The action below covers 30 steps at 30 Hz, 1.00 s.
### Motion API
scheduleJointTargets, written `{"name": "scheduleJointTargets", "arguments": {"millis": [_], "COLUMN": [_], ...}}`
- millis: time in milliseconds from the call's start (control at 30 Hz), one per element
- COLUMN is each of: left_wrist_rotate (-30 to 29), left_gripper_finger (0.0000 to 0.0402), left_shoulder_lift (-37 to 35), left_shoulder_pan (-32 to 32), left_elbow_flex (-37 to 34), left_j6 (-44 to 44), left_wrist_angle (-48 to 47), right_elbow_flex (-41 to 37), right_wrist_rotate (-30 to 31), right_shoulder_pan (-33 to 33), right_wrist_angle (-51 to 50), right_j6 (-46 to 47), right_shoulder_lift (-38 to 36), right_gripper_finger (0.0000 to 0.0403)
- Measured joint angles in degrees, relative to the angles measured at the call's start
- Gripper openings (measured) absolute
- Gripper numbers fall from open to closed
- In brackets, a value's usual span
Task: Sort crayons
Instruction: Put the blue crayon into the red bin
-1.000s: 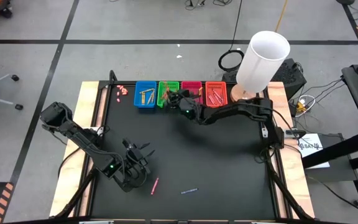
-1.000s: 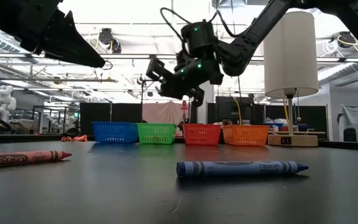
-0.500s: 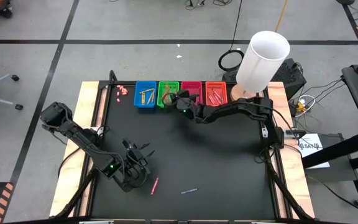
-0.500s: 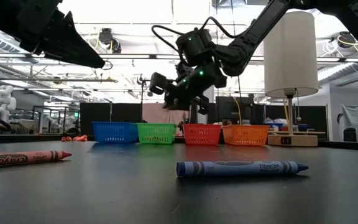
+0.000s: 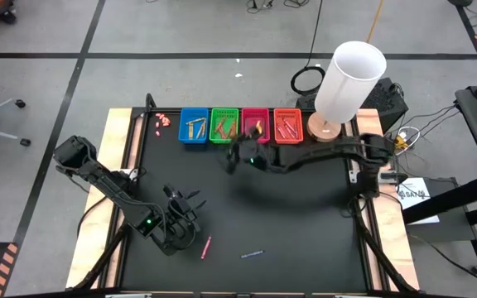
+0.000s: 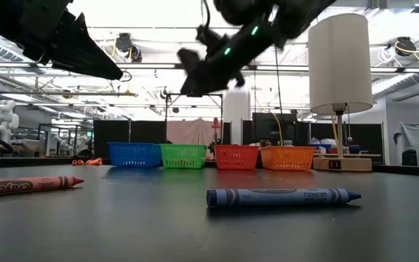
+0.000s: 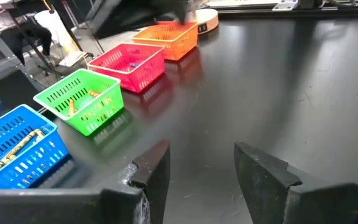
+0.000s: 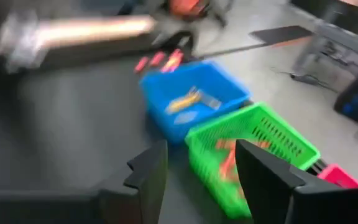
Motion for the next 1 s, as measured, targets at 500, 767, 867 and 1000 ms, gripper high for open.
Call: {"name": "scheduleJointTargets", "arguments": {"millis": [500, 767, 867, 1000], "left_wrist_rotate": [0.0, 2.9, 5.3, 5.6], "left_gripper_finger": [0.0176, 0.0176, 0.0176, 0.0176], "left_shoulder_lift": [0.0, 0.0, 0.0, 0.0], "left_shoulder_pan": [0.7, 1.9, 2.3, 2.4], "left_elbow_flex": [0.0, 0.0, 0.0, 0.0], "left_j6": [0.0, -3.8, -4.6, -4.6], "left_wrist_angle": [1.0, 1.5, 1.5, 2.4], "right_elbow_flex": [-11.9, -16.2, -16.2, -16.2], "right_wrist_rotate": [-3.0, -6.7, -15.5, -24.8], "right_shoulder_pan": [23.6, 31.6, 33.5, 35.0], "right_wrist_angle": [-15.9, -9.7, -10.0, -9.4], "right_j6": [-0.4, 0.0, 0.7, 2.6], "right_shoulder_lift": [-4.7, -4.7, -4.7, -4.7], "right_gripper_finger": [0.0169, 0.0169, 0.0169, 0.0169]}}
